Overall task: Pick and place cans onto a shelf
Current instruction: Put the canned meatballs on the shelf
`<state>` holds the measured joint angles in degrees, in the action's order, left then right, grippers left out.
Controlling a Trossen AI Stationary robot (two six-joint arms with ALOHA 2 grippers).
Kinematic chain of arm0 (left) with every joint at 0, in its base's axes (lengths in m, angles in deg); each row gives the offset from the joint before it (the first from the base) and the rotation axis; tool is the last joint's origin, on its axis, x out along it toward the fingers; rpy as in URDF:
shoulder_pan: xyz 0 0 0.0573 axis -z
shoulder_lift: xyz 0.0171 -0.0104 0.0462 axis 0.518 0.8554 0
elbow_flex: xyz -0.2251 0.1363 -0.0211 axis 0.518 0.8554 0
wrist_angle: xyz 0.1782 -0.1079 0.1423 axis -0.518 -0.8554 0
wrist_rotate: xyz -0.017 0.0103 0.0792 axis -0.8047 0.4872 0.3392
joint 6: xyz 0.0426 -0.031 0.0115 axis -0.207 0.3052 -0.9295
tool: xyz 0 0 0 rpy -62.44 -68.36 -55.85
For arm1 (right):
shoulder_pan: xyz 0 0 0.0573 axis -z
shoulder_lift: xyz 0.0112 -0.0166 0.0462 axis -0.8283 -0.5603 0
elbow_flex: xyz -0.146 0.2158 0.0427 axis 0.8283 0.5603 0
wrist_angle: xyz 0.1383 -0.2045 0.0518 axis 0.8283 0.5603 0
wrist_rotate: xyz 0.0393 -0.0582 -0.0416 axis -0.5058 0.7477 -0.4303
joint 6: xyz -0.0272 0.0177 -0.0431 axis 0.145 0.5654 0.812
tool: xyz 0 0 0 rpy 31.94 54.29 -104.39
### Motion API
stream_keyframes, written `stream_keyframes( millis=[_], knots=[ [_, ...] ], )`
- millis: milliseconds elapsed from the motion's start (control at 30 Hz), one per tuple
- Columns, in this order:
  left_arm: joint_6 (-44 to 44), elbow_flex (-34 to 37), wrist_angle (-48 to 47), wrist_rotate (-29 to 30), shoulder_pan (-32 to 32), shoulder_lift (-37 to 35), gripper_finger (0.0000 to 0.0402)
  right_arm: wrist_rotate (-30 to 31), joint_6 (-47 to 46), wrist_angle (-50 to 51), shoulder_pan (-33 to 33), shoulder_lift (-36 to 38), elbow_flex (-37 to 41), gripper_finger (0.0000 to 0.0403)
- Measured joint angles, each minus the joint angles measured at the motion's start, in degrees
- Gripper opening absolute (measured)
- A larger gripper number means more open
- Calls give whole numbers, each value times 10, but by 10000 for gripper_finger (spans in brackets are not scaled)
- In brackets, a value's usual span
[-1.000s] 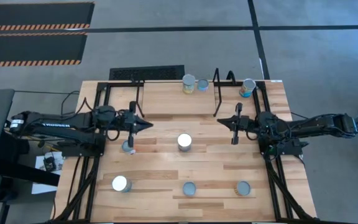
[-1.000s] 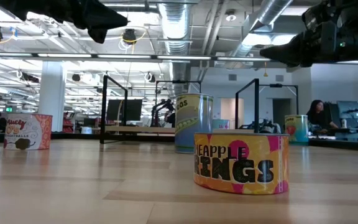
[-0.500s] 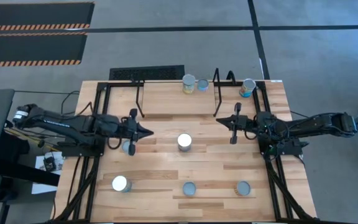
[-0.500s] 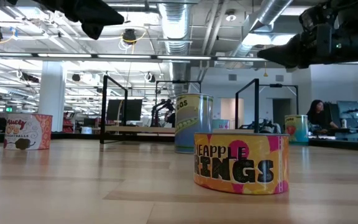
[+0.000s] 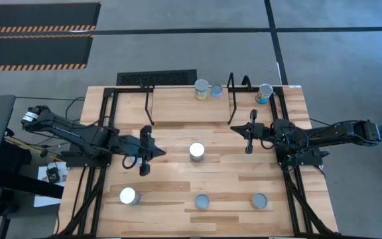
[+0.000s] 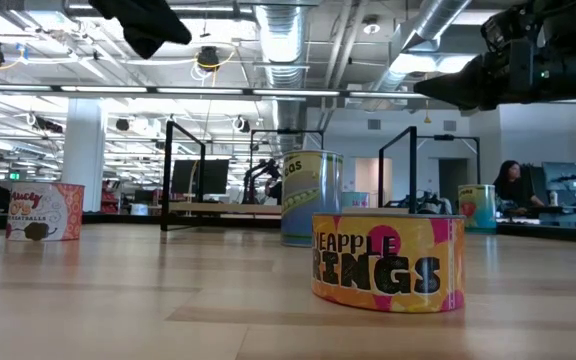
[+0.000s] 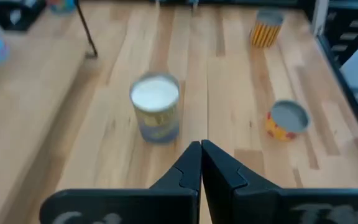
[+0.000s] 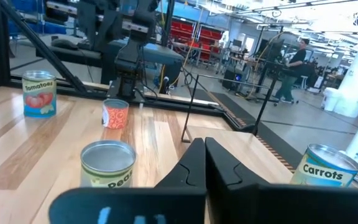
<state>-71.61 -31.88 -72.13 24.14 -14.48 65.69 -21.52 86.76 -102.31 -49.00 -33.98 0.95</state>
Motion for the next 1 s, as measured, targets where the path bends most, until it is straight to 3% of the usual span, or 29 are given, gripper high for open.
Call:
stream_keyframes(
  millis=[333, 667, 1000],
  knots=[
    [115, -17, -63, 64, 81, 39, 0, -1, 13, -19, 0, 0, 0, 5],
    [252, -16, -140, 66, 126, 56, 0, -1, 41, -47, 0, 0, -7, 4],
    [293, -17, -146, 66, 145, 66, 0, -44, 42, -59, 0, 0, -12, 4]
  ],
)
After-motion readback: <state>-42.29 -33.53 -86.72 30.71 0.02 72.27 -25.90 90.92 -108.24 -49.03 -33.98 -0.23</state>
